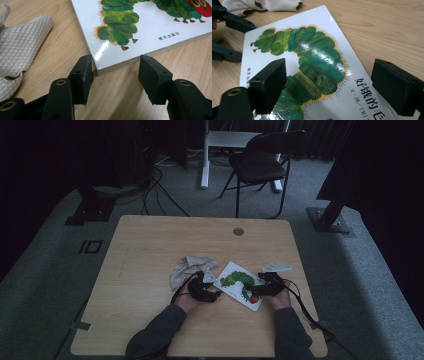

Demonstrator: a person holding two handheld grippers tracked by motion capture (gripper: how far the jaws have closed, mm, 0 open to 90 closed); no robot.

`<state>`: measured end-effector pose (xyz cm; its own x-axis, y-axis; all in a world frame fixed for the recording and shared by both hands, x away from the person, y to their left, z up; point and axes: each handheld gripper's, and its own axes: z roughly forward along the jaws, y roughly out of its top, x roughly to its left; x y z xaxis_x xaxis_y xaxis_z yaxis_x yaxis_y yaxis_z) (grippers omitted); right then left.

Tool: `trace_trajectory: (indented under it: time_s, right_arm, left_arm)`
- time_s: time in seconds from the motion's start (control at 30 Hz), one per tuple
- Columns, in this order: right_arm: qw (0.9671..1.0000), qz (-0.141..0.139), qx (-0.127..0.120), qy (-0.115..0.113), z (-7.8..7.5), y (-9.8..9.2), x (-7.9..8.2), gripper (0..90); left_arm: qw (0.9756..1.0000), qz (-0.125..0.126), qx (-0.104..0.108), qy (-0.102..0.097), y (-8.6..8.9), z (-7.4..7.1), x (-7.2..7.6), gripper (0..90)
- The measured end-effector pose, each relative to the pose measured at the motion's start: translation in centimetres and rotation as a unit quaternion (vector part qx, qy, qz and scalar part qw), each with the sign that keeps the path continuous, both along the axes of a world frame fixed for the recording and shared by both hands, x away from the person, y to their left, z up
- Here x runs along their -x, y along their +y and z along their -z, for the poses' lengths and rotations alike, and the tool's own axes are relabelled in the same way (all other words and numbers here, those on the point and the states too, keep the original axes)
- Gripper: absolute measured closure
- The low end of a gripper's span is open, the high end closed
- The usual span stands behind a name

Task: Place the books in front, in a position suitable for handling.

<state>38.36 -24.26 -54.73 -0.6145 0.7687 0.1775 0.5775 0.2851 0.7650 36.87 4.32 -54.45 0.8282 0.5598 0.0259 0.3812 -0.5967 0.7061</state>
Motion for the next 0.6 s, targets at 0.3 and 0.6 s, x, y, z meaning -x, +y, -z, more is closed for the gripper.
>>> trace_trajectory:
  time_s: [0.3,0.6]
  right_arm:
    - [1.0,-0.003,-0.007,0.006,0.0,-0.1,1.1,13.1]
    - [0.9999,-0.006,-0.006,0.008,0.0,-0.1,1.7,13.1]
  left_arm:
    - [1.0,0.0,0.001,0.002,0.3,0.0,0.5,45.6]
    - [1.0,0.0,0.002,0.002,0.4,0.0,1.2,45.6]
